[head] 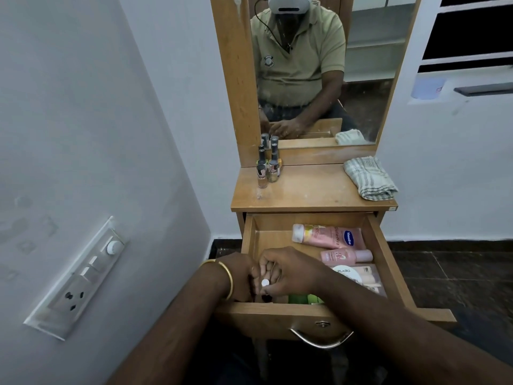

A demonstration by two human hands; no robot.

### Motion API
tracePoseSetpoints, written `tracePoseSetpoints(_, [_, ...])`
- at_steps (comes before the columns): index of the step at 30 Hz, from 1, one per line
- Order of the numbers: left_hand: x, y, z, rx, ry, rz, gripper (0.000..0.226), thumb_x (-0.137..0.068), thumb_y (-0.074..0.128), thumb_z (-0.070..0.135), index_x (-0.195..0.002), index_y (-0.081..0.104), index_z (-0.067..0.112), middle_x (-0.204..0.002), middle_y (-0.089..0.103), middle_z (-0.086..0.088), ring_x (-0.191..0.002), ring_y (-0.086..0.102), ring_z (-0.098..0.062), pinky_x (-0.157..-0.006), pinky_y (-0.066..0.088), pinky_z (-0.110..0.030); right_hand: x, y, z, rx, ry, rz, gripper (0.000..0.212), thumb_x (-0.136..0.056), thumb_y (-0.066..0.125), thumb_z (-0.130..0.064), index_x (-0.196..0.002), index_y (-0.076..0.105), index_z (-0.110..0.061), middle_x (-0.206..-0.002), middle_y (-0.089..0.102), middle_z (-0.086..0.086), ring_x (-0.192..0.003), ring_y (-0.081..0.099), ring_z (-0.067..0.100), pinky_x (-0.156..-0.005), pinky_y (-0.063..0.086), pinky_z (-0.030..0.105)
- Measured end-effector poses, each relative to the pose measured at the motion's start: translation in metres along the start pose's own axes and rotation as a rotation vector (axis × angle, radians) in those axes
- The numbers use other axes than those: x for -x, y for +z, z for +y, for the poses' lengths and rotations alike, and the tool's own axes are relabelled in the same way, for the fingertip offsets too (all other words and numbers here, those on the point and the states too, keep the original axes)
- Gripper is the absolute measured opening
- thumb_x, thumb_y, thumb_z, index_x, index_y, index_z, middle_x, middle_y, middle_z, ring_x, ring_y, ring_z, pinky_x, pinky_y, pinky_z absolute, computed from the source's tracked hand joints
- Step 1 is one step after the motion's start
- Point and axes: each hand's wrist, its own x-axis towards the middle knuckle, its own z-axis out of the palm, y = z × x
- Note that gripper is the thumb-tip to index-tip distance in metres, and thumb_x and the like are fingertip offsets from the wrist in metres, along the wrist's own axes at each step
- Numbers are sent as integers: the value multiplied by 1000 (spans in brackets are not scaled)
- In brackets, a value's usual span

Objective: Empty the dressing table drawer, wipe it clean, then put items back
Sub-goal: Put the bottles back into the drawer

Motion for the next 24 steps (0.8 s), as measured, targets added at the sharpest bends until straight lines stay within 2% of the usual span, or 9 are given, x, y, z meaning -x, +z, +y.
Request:
tracePoseSetpoints(4, [-2, -3, 4, -34, -21, -59, 18, -79, 74, 10, -93, 79, 22, -97, 75, 5, -92, 68, -12, -90, 56, -30, 0, 0, -2, -47, 46, -65, 35, -70, 86, -10, -94, 61, -15, -86, 74, 1, -78, 72, 15, -68, 57, 30])
tracePoseSetpoints(9, [-3, -9, 8, -99, -39, -127, 25, -81, 73, 10, -102, 78, 24, -105, 74, 3, -97, 67, -16, -92, 56, -33, 1, 0, 1, -118, 141, -154, 46, -73, 86, -14, -109, 56, -14, -94, 74, 1, -85, 73, 17, -80, 60, 41])
tracePoseSetpoints(11, [0, -12, 6, -52, -27, -124, 28, -80, 74, 9, -102, 78, 25, -100, 75, 5, -90, 67, -12, -87, 57, -29, 1, 0, 1, -138, 172, -207, 48, -75, 84, -14, -114, 55, -15, -97, 73, 1, -88, 72, 16, -85, 60, 42])
tracePoseSetpoints(13, [3, -18, -2, 91, -30, -65, 27, -80, 76, 7, -101, 78, 24, -85, 73, 10, -69, 65, -6, -70, 56, -23, 2, 1, 2, -181, 204, -240, 51, -77, 82, -9, -119, 54, -15, -97, 72, 2, -90, 72, 17, -88, 58, 41])
tracePoseSetpoints(15, [5, -24, -13, 268, -6, 59, 24, -80, 76, 7, -98, 77, 22, -82, 73, 8, -62, 63, -6, -63, 55, -22, 1, 1, 2, -255, 228, -247, 53, -78, 81, -2, -122, 54, -13, -96, 72, 5, -92, 72, 21, -89, 57, 40])
tracePoseSetpoints(19, [-5, -29, -31, 534, 72, 489, 13, -80, 78, 18, -93, 76, 19, -84, 72, 6, -76, 66, -9, -73, 56, -24, -1, 2, 4, -344, 255, -293, 52, -80, 77, 2, -123, 53, -15, -95, 72, 4, -94, 72, 22, -94, 55, 47])
tracePoseSetpoints(22, [-21, -32, -24, 872, 66, 826, 13, -78, 80, 24, -91, 75, 22, -83, 74, 4, -78, 68, -13, -76, 57, -30, -2, 2, 7, -367, 258, -308, 53, -79, 77, 0, -124, 53, -17, -99, 73, 8, -100, 71, 29, -96, 53, 52])
tracePoseSetpoints(24, [-32, -40, -14, 1036, 57, 968, 14, -80, 79, 25, -93, 74, 21, -82, 72, 4, -76, 68, -14, -75, 58, -28, -3, 1, 8, -374, 253, -316, 53, -78, 78, -2, -123, 55, -19, -104, 73, 12, -101, 71, 31, -95, 54, 52])
